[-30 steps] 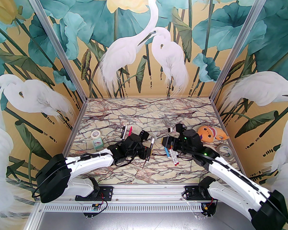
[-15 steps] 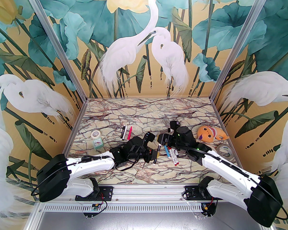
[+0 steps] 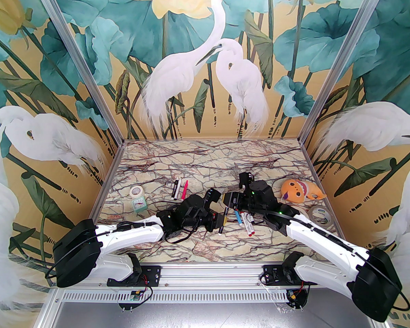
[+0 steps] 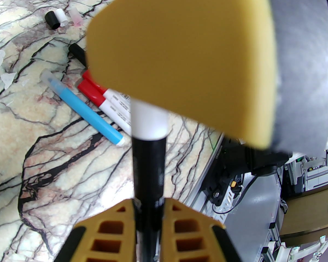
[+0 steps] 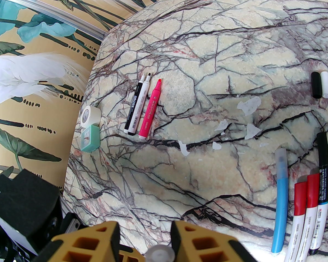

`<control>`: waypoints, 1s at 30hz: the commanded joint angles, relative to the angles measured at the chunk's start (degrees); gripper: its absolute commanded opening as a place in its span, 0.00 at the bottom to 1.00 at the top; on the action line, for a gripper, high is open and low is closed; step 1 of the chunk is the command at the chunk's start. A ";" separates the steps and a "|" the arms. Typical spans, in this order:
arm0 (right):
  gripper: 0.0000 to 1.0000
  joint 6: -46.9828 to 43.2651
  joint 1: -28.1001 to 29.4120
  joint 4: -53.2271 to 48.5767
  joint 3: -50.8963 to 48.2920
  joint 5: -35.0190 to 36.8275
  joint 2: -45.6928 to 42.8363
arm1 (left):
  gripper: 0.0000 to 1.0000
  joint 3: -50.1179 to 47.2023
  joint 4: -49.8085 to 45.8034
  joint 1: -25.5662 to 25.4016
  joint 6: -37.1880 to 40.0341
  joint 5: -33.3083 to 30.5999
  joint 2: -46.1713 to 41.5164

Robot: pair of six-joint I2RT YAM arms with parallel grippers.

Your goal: Open the pen caps

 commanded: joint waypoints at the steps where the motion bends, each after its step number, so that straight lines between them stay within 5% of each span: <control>1: 0.36 -0.34 0.47 0.75 0.55 -0.87 0.29 | 0.10 1.45 0.38 -0.45 -0.60 0.10 0.44; 10: 0.37 -0.51 0.60 0.75 0.19 -1.37 0.95 | 0.10 2.41 -0.12 -0.55 -1.00 0.45 0.75; 24: 0.19 -1.44 0.57 -0.39 0.69 -0.38 0.69 | 0.09 3.29 -1.73 -0.51 -1.05 0.48 1.02; 30: 0.32 -2.64 0.56 -2.37 1.60 0.78 -0.38 | 0.09 3.15 -1.98 -0.64 -0.91 1.22 0.97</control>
